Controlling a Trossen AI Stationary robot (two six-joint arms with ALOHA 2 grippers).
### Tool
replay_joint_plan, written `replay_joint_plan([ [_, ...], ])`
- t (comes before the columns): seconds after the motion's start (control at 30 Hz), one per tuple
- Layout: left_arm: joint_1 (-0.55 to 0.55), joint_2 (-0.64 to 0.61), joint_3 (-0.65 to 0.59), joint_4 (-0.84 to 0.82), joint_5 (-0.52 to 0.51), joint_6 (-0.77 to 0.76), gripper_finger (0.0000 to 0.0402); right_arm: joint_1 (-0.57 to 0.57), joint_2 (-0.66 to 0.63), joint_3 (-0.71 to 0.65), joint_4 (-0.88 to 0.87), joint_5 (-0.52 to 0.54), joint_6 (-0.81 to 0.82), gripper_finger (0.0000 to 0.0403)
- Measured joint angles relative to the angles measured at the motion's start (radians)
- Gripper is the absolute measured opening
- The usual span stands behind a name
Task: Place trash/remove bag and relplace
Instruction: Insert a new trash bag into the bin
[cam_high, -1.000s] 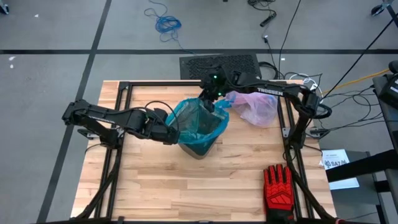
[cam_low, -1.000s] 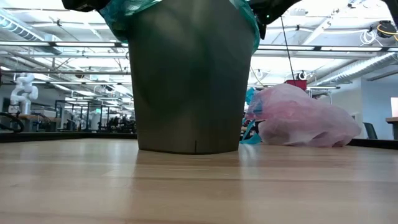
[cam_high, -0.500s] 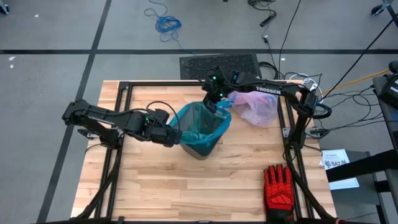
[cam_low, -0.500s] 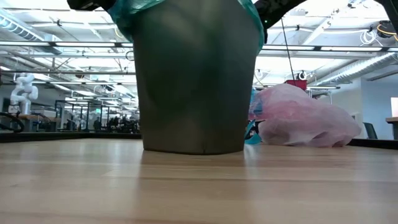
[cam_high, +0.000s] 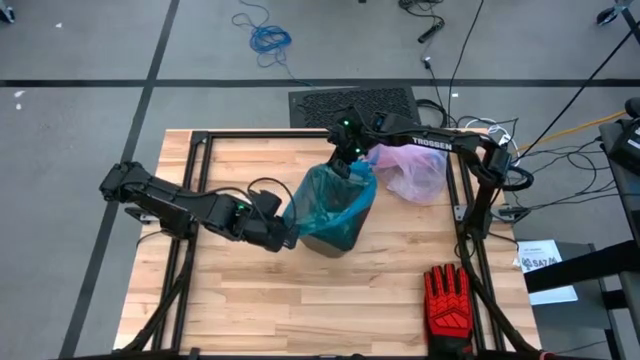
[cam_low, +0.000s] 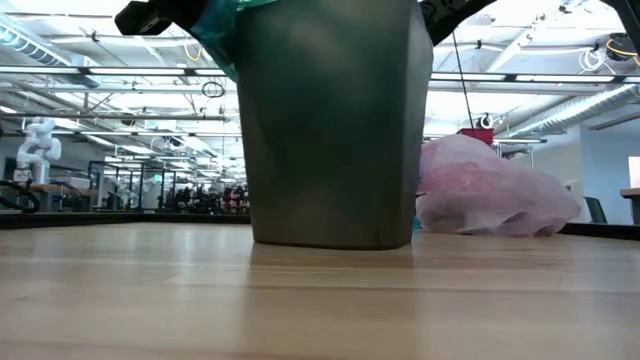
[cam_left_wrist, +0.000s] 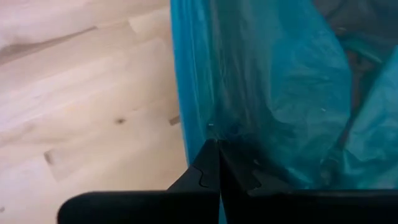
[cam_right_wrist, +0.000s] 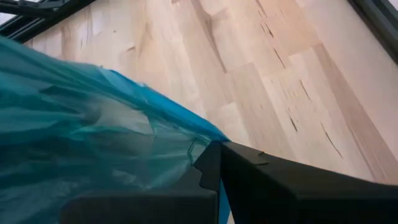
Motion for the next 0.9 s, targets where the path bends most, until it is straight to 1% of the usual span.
replay_joint_plan([
  [0.1, -0.004, 0.0, 0.001, 0.029, 0.019, 0.034, 0.0013, 0.0, -0.003, 0.0, 0.0, 0.001, 0.002, 0.0],
  [0.2, -0.004, 0.0, 0.012, 0.048, 0.05, 0.08, 0.0041, 0.0, -0.012, 0.0, 0.018, 0.004, 0.003, 0.0],
  [0.33, -0.003, 0.0, 0.014, 0.06, 0.06, 0.103, 0.0084, -0.001, -0.025, 0.001, 0.034, 0.054, 0.006, 0.0],
  [0.43, -0.003, 0.0, 0.014, 0.06, 0.061, 0.104, 0.011, -0.003, -0.027, 0.027, 0.002, 0.091, 0.0, 0.0006],
  [0.57, -0.003, -0.001, 0.014, 0.063, 0.071, 0.114, 0.0132, -0.006, -0.028, 0.087, -0.025, 0.111, -0.022, 0.0038],
  [0.7, -0.003, -0.001, 0.014, 0.063, 0.081, 0.137, 0.0136, -0.006, -0.029, 0.149, -0.052, 0.113, -0.036, 0.0085],
  [0.83, -0.003, -0.001, 0.014, 0.061, 0.086, 0.136, 0.0137, -0.015, -0.03, 0.186, -0.157, 0.109, -0.036, 0.013],
  [0.9, -0.004, -0.001, 0.014, 0.056, 0.087, 0.132, 0.0137, -0.022, -0.03, 0.183, -0.248, 0.109, -0.045, 0.0146],
])
